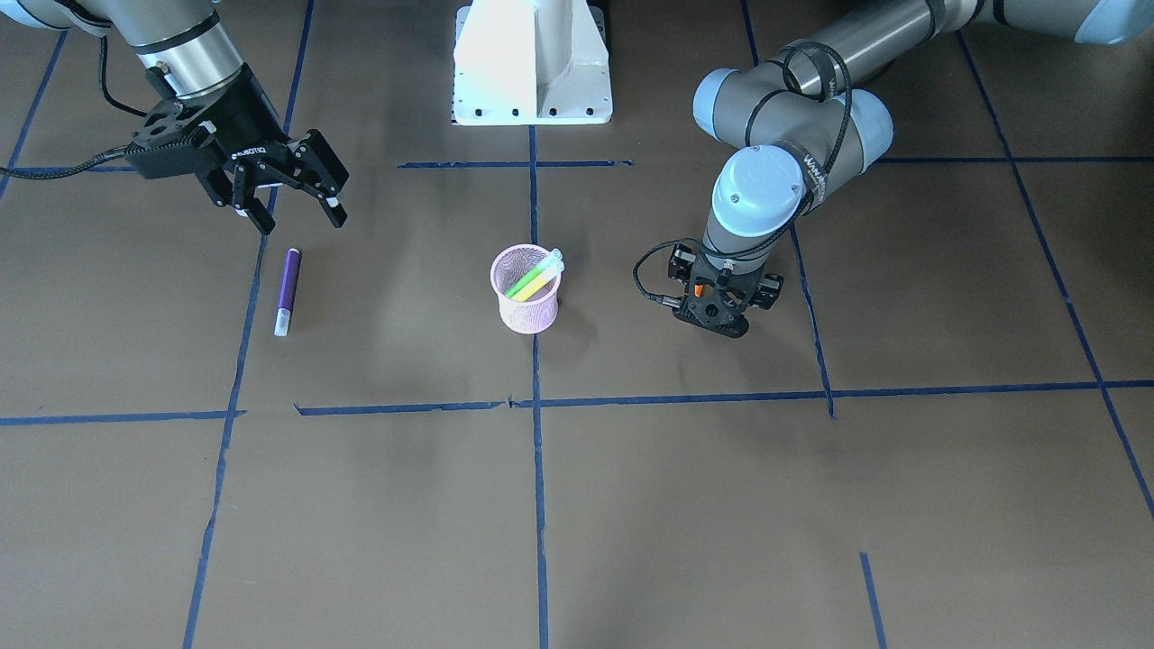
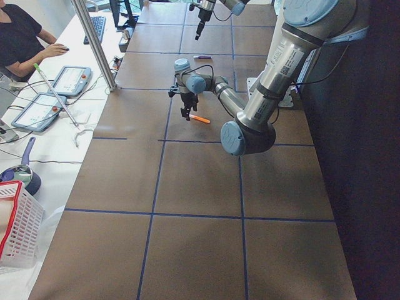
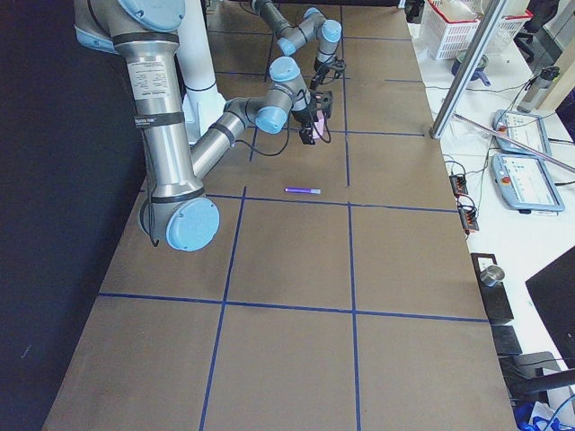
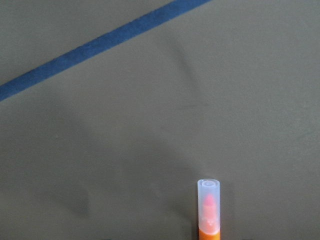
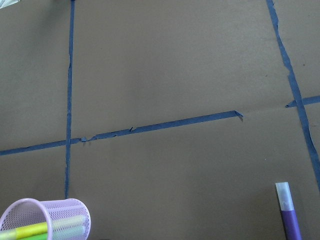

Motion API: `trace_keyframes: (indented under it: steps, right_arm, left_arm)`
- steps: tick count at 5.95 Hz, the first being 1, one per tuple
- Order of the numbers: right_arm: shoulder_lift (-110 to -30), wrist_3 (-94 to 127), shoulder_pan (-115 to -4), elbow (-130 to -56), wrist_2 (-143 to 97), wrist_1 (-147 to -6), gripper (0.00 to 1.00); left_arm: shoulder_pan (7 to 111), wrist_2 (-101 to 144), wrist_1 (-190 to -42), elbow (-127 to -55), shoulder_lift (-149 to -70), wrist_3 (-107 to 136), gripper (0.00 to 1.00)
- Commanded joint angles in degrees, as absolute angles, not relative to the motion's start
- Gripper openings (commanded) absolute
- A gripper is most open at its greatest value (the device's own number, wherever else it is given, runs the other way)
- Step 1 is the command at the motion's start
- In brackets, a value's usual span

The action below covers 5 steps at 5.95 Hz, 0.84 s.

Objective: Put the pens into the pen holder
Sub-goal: 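Grasp the orange highlighter with the left gripper while the right moves toward the purple marker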

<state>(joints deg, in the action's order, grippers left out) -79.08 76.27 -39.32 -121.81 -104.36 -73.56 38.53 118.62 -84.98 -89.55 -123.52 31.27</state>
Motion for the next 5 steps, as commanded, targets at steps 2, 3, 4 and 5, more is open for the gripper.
trace_keyframes:
  steps: [2, 3, 4, 5]
  right_arm:
    - [-79.01, 76.29, -39.2, -121.64, -104.41, -73.56, 1.0]
    - [-79.01, 76.38, -39.2, -121.55, -104.41, -73.56, 1.0]
    - [-79.01, 76.29, -39.2, -121.55, -104.5, -73.65, 1.0]
    - [-79.01, 76.29, -39.2, -121.55, -105.11, -73.57, 1.0]
  left_arm:
    - [37.97, 118.65, -85.6, -89.12, -123.66, 31.64, 0.65]
    - [37.36, 118.65, -85.61, -89.03, -123.84, 31.73, 0.65]
    - [36.66, 118.65, -85.69, -88.51, -123.66, 31.73, 0.64]
    - [36.56, 118.65, -85.78, -88.51, -123.84, 31.64, 0.62]
